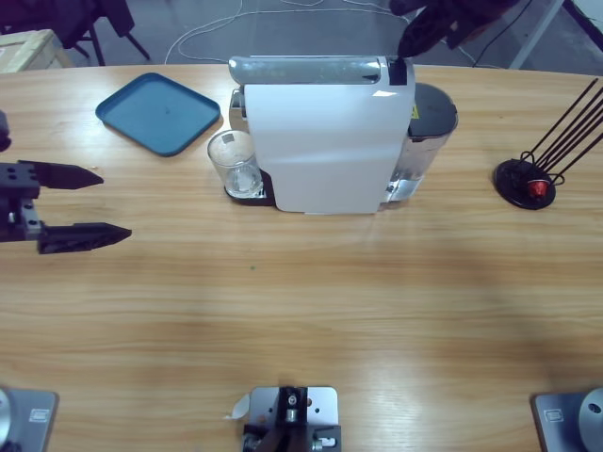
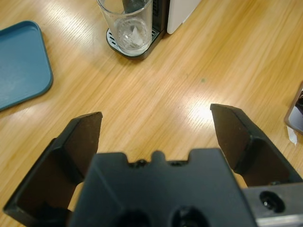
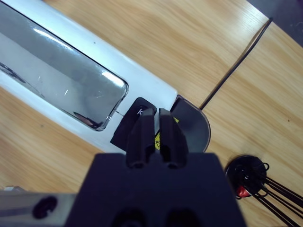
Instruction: Pour coffee
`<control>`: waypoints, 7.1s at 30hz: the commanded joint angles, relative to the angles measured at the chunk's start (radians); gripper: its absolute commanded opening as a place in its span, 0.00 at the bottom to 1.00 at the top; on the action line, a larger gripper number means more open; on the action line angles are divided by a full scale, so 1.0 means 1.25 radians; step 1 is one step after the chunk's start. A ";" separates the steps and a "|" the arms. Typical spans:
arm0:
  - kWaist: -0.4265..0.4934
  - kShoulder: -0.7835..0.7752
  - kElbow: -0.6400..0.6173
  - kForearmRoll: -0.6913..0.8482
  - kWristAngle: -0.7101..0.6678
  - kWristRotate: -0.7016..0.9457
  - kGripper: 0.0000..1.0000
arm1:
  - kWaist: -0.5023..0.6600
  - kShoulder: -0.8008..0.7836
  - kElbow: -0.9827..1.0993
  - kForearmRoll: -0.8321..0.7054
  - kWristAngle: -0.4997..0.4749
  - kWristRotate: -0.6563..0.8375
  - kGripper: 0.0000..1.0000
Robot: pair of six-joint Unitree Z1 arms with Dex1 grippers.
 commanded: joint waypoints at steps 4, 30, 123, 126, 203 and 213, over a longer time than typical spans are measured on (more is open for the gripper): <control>0.003 -0.010 0.032 0.000 0.015 -0.008 1.00 | 0.007 -0.076 -0.036 0.032 0.008 -0.028 0.67; 0.004 -0.012 0.040 -0.002 0.016 -0.016 1.00 | 0.007 0.028 -0.085 0.072 0.029 -0.027 0.00; 0.004 -0.027 0.082 -0.013 0.035 -0.033 1.00 | 0.049 0.058 -0.081 0.098 -0.022 -0.055 0.00; 0.003 -0.028 0.082 -0.013 0.035 -0.033 1.00 | 0.051 0.068 -0.068 0.103 -0.023 -0.053 0.00; 0.003 -0.022 0.124 -0.061 0.039 -0.031 1.00 | 0.045 0.092 -0.117 0.117 -0.047 -0.088 0.00; 0.003 -0.022 0.124 -0.061 0.039 -0.032 1.00 | 0.042 0.092 -0.109 0.118 -0.060 -0.089 0.00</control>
